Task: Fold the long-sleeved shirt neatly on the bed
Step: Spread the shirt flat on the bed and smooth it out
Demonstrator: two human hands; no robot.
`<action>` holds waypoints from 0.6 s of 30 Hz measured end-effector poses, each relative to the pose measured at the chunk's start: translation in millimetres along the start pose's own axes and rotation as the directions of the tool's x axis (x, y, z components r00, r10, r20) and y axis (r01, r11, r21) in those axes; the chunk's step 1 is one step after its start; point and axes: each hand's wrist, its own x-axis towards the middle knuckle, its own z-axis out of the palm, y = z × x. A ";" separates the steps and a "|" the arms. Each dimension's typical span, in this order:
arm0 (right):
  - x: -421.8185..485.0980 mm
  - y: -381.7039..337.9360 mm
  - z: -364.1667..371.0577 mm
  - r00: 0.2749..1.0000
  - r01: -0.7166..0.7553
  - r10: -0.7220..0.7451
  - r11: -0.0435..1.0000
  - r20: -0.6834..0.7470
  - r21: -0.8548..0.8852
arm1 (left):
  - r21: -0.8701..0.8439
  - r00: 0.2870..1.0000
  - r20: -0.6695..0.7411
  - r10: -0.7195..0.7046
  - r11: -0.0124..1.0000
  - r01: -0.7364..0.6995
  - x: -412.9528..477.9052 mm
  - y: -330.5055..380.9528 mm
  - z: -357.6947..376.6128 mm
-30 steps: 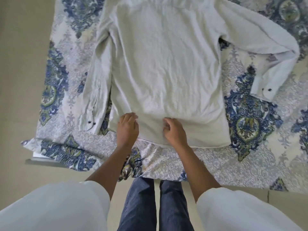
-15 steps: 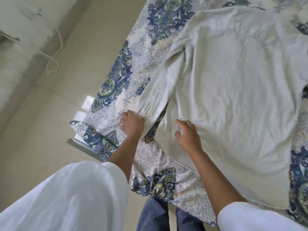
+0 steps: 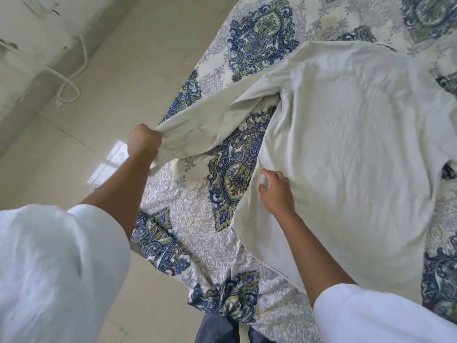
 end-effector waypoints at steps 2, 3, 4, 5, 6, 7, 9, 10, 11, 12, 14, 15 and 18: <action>3.8 -1.1 -1.3 1.000 -0.017 0.017 1.000 -0.026 0.004 | -0.177 0.995 -0.027 -0.094 0.980 0.088 11.0 -2.6 0.6; 5.5 -1.0 -2.0 0.999 -0.028 0.029 1.000 -0.041 0.009 | -0.252 0.993 -0.043 -0.114 0.963 0.100 12.5 -1.6 2.5; 7.4 -0.4 -2.2 0.998 -0.040 0.041 0.999 -0.052 0.019 | -0.272 0.994 -0.064 -0.084 0.960 0.063 10.4 0.7 7.0; 8.0 -0.5 -2.8 0.997 -0.055 0.056 0.998 -0.053 0.031 | -0.247 0.997 -0.076 -0.007 0.969 -0.012 1.0 3.8 13.2; 7.7 0.3 -2.9 0.996 -0.074 0.076 0.996 -0.047 0.052 | -0.186 0.992 -0.079 0.101 0.976 -0.114 -13.3 6.0 23.2; 7.5 0.3 -3.5 0.994 -0.099 0.102 0.992 -0.033 0.082 | -0.138 0.974 -0.058 0.218 0.965 -0.225 -33.9 9.3 32.8; 6.0 1.8 -4.4 0.985 -0.170 0.171 0.974 0.009 0.151 | -0.184 0.932 0.086 0.352 0.925 -0.332 -79.4 8.7 64.4; 5.9 3.0 -4.7 0.980 -0.198 0.196 0.964 0.028 0.180 | -0.233 0.907 0.202 0.369 0.918 -0.322 -98.3 5.3 82.9; 5.6 4.3 -5.2 0.976 -0.217 0.212 0.953 0.044 0.211 | -0.255 0.868 0.323 0.377 0.918 -0.304 -120.4 2.3 99.9; 5.8 5.9 -5.6 0.974 -0.225 0.218 0.943 0.054 0.246 | -0.243 0.820 0.422 0.387 0.919 -0.309 -137.1 -1.2 114.4; 5.5 10.6 -6.7 0.969 -0.246 0.235 0.920 0.072 0.306 | -0.235 0.754 0.534 0.382 0.924 -0.301 -165.4 -6.2 133.8; 4.6 12.9 -7.7 0.965 -0.264 0.250 0.904 0.084 0.336 | -0.260 0.752 0.557 0.352 0.934 -0.245 -175.0 -8.6 138.0; -5.2 18.7 -10.9 0.950 -0.311 0.283 0.862 0.128 0.400 | -0.519 0.783 0.602 0.158 0.823 0.233 -183.9 -20.4 137.2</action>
